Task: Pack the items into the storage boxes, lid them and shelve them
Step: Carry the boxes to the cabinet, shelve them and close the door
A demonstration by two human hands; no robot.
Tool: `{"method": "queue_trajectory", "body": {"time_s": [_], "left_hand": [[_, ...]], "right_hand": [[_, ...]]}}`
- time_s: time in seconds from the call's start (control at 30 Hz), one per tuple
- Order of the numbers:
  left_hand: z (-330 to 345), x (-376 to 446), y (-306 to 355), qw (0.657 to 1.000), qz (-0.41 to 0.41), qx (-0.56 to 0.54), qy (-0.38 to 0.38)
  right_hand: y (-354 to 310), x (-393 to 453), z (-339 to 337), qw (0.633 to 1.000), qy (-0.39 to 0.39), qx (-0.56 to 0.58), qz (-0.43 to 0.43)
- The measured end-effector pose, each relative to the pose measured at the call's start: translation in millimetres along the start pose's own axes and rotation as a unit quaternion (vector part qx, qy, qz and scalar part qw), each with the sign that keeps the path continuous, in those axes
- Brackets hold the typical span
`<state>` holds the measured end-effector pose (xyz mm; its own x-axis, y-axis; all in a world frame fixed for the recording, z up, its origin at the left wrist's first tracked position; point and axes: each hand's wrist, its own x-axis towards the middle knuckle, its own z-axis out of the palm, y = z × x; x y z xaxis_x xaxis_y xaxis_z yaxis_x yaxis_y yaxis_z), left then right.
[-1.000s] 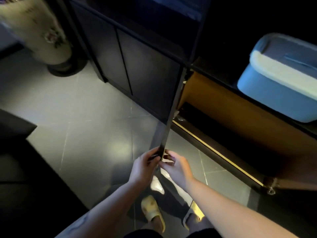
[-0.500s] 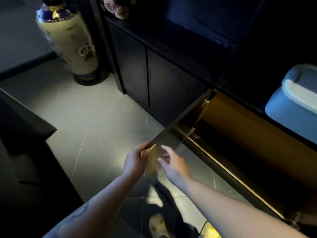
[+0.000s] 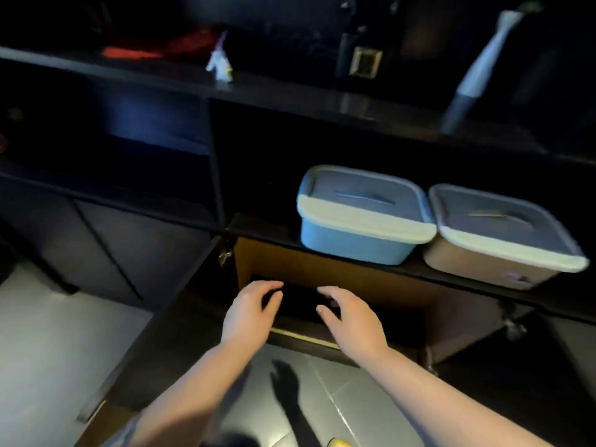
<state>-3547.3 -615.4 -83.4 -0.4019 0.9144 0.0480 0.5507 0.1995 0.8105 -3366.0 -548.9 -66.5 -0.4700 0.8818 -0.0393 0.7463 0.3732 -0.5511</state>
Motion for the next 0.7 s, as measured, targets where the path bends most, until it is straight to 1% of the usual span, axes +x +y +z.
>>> {"method": "queue_trajectory", "body": {"time_s": [0.1, 0.23, 0.33, 0.43, 0.53, 0.6, 0.7], "left_hand": [[27, 45, 45, 0.999, 0.049, -0.007, 0.003], [45, 101, 85, 0.997, 0.078, 0.004, 0.022], [56, 138, 96, 0.993, 0.093, 0.046, 0.053], [62, 165, 92, 0.993, 0.073, 0.06, 0.069], [67, 179, 83, 0.991, 0.05, 0.097, 0.075], [71, 181, 78, 0.99, 0.048, 0.112, 0.066], [72, 184, 73, 0.986, 0.07, 0.134, 0.064]], "right_hand": [[43, 17, -54, 0.995, 0.083, 0.028, 0.044], [89, 49, -108, 0.981, 0.173, 0.056, 0.065], [115, 78, -128, 0.979, 0.181, 0.062, 0.074], [132, 99, -130, 0.981, 0.163, 0.053, 0.092], [138, 113, -121, 0.979, 0.165, 0.049, 0.11], [136, 116, -115, 0.971, 0.189, 0.05, 0.137], [127, 119, -105, 0.96, 0.229, 0.037, 0.16]]}}
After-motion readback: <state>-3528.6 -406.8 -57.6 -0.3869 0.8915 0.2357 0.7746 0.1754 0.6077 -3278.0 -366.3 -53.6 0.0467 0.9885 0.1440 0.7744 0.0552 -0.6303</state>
